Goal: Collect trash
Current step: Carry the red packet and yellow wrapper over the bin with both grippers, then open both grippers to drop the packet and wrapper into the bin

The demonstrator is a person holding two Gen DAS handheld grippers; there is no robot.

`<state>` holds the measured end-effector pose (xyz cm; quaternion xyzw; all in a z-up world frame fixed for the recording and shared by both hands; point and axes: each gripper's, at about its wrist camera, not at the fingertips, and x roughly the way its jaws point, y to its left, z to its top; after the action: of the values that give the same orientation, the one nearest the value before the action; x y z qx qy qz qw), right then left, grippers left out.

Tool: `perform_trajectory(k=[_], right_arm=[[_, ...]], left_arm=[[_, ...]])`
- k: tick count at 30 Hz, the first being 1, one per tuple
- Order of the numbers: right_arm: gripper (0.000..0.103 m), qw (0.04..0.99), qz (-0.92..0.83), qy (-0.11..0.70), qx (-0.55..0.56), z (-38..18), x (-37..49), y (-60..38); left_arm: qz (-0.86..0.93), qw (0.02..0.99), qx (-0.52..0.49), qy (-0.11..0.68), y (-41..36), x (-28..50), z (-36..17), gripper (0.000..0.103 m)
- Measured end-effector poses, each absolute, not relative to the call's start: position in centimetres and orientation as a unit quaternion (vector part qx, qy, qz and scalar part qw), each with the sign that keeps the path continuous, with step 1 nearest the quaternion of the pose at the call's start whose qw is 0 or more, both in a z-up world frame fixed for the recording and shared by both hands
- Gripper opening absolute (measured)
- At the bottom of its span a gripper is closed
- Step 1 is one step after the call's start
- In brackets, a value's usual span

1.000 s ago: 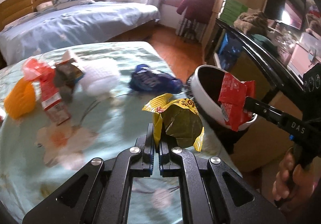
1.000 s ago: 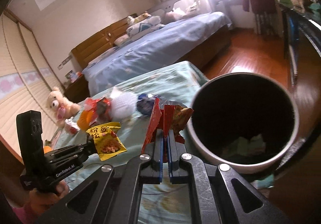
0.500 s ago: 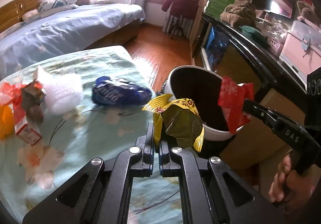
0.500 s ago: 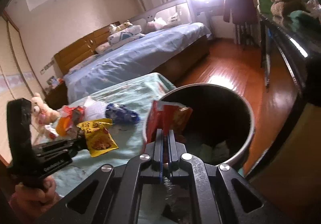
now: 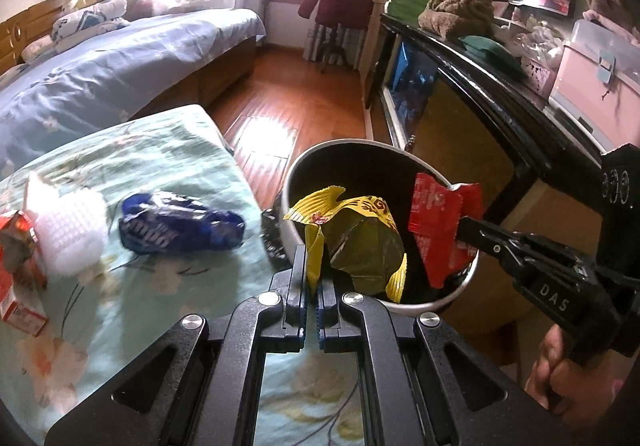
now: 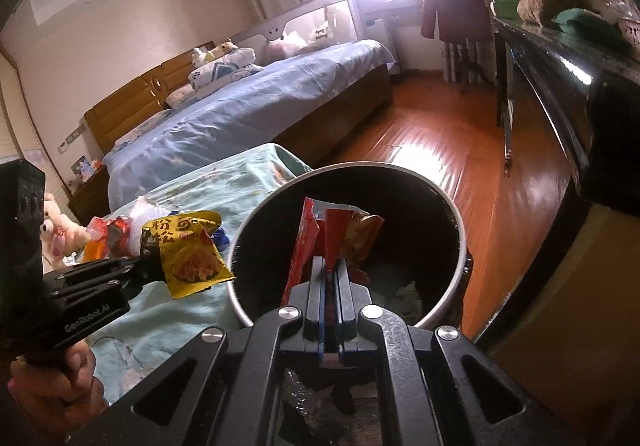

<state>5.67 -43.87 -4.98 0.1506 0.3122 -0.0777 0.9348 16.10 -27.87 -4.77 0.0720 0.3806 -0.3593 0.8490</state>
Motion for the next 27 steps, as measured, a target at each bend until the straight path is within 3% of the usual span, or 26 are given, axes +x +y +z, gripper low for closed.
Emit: perform_trajectory(k=[23,24,26,27], right_arm=[[0.008,0.926,-0.1,0.336,0.139,-5.9,7.7,-45.7],[0.008,0.925,-0.102,0.338,0.14,-6.0,7.8,-45.8],[0.018,0.922,-0.106,0.342,0.145,-6.2,7.8,-46.1],[0.024,0.921,-0.106,0.343,0.15,-6.2,7.8,-46.2]], left_arm=[[-0.365,0.833,0.104,0.402,-32.4,17.7,-6.2,0.005],[-0.366,0.832,0.103,0.404,-32.4,17.8,-6.2,0.009],[-0.363,0.833,0.099,0.406,-32.3,17.8,-6.1,0.029],[-0.36,0.835,0.096,0.404,-32.0,17.8,-6.1,0.049]])
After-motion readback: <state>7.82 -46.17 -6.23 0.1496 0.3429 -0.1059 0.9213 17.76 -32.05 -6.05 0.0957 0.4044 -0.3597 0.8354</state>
